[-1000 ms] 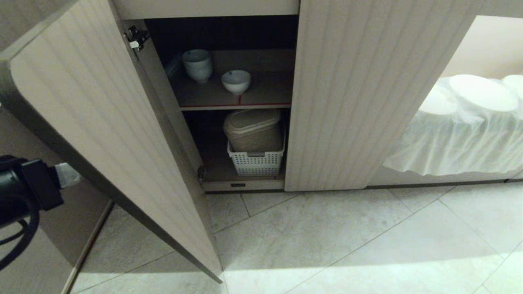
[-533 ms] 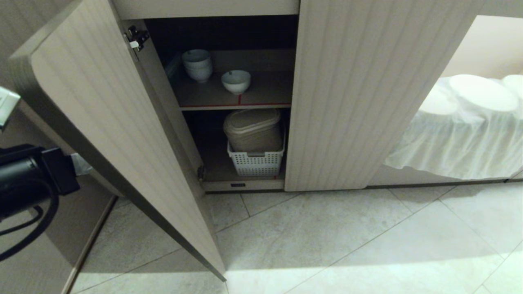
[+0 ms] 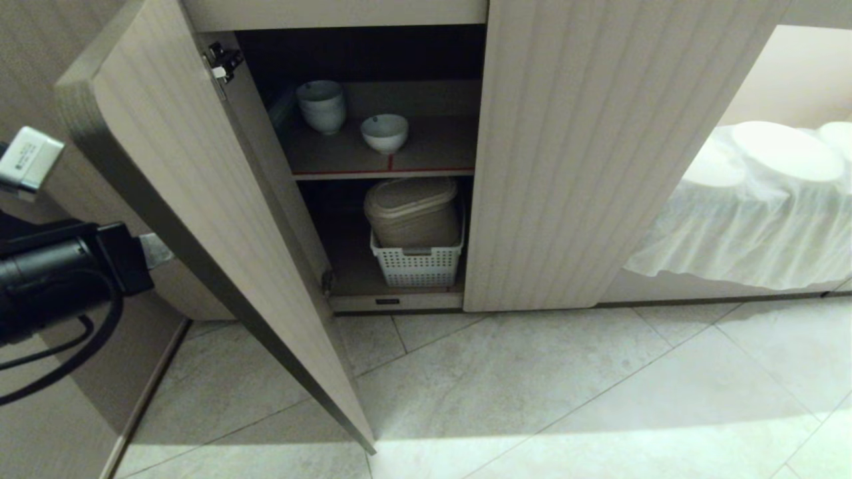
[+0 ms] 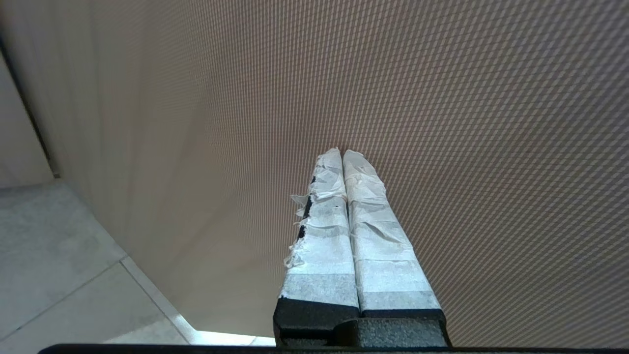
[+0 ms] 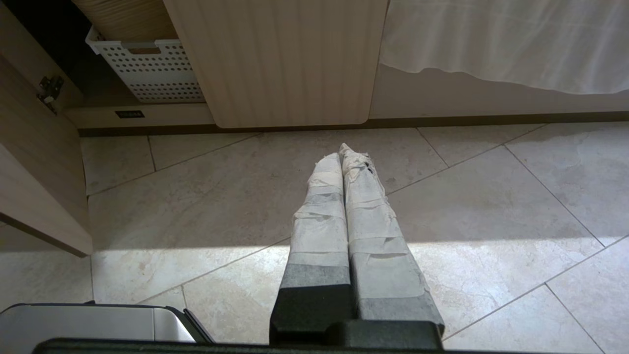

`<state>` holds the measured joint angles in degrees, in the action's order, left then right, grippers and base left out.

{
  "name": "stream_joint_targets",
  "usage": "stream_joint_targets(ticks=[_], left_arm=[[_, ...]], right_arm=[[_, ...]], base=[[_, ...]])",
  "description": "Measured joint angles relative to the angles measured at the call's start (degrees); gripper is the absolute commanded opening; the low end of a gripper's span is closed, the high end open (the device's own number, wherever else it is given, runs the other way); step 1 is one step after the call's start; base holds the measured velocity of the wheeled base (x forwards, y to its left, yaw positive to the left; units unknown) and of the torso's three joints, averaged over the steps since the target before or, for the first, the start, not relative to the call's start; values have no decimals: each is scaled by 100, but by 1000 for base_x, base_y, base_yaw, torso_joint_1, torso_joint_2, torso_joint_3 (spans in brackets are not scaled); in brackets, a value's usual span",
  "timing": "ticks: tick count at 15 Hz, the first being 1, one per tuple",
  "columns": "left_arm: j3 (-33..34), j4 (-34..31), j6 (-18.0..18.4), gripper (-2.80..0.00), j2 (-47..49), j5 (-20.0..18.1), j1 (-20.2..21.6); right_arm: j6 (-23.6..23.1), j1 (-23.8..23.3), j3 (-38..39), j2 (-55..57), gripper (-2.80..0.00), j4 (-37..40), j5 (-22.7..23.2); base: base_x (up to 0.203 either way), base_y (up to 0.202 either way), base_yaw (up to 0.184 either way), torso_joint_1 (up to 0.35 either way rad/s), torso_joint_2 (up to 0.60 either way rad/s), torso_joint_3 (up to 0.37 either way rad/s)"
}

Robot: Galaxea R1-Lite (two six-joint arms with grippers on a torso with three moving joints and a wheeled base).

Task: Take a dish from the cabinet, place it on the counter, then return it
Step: Close the cabinet door

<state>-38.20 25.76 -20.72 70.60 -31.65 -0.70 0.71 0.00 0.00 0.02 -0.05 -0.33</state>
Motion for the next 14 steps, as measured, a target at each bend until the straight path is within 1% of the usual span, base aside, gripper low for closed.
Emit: stream_joint_targets(ticks=[4, 8, 11, 12, 14], left_arm=[[-130, -3, -20, -280, 106, 216, -259], [-293, -2, -146, -280, 266, 218, -373], [-328, 3, -171, -280, 337, 240, -440], [-331, 8, -190, -280, 354, 310, -493], [-357, 8, -329, -280, 370, 571, -674]], right_arm=[[0, 2, 0, 0, -280, -1, 0], [-1, 2, 0, 0, -280, 0, -2], [0, 2, 0, 0, -280, -2, -2], [0, 2, 0, 0, -280, 0, 0], [-2, 2, 0, 0, -280, 0, -2]], base=[[0, 0, 0, 0, 0, 0], [0, 0, 0, 0, 0, 0], [0, 0, 0, 0, 0, 0], [0, 0, 0, 0, 0, 0], [0, 0, 0, 0, 0, 0]])
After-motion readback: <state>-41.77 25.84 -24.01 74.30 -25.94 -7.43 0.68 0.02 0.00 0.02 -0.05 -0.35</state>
